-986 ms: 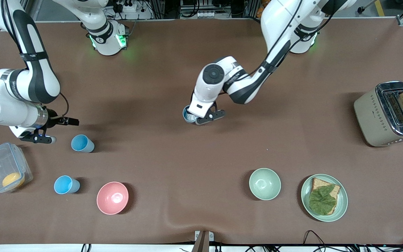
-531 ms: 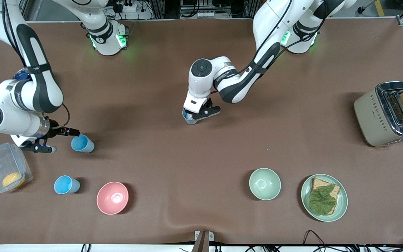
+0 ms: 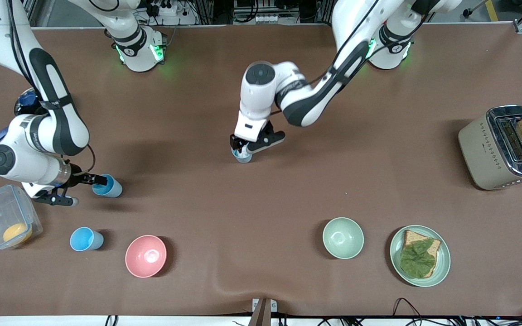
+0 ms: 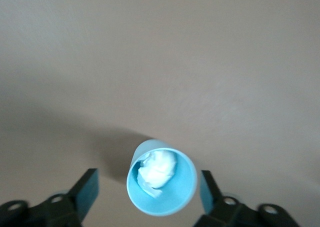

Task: Stack blue cups with both arms
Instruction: 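Set the cup down, open the left gripper and withdraw it toward the toaster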

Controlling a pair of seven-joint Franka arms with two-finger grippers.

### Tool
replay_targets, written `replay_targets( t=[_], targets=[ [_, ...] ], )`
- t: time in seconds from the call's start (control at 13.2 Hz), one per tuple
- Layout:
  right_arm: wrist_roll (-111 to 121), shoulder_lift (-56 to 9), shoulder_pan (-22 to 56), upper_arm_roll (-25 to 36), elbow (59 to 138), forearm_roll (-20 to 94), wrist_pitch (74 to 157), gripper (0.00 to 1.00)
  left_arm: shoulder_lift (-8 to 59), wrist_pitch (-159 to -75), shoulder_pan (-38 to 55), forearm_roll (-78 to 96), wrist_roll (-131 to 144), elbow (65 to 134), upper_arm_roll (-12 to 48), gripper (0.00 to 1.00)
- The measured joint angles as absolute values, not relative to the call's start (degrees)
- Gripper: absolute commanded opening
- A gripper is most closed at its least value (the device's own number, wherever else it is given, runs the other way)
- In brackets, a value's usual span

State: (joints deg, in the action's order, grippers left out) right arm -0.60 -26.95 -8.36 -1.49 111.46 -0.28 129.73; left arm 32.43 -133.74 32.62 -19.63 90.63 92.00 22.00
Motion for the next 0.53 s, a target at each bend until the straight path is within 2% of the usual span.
replay_targets(
  t=[0.15,0.23,0.53],
  targets=[
    [-0.61,-28.21,-8.41,-1.47,111.45,-0.28,129.73,0.20,25.76,-129.04,30.77,-19.63,90.84,91.72,21.76,1.00],
    [-0.61,-28.49,-8.43,-1.47,111.42,-0.28,129.73,0.00,22.84,-127.09,29.28,-19.63,90.32,91.76,21.74,1.00],
    [-0.61,-28.59,-8.45,-1.47,111.29,-0.28,129.70,0.00,15.82,-119.82,23.00,-18.85,77.78,91.98,21.71,1.00]
  ],
)
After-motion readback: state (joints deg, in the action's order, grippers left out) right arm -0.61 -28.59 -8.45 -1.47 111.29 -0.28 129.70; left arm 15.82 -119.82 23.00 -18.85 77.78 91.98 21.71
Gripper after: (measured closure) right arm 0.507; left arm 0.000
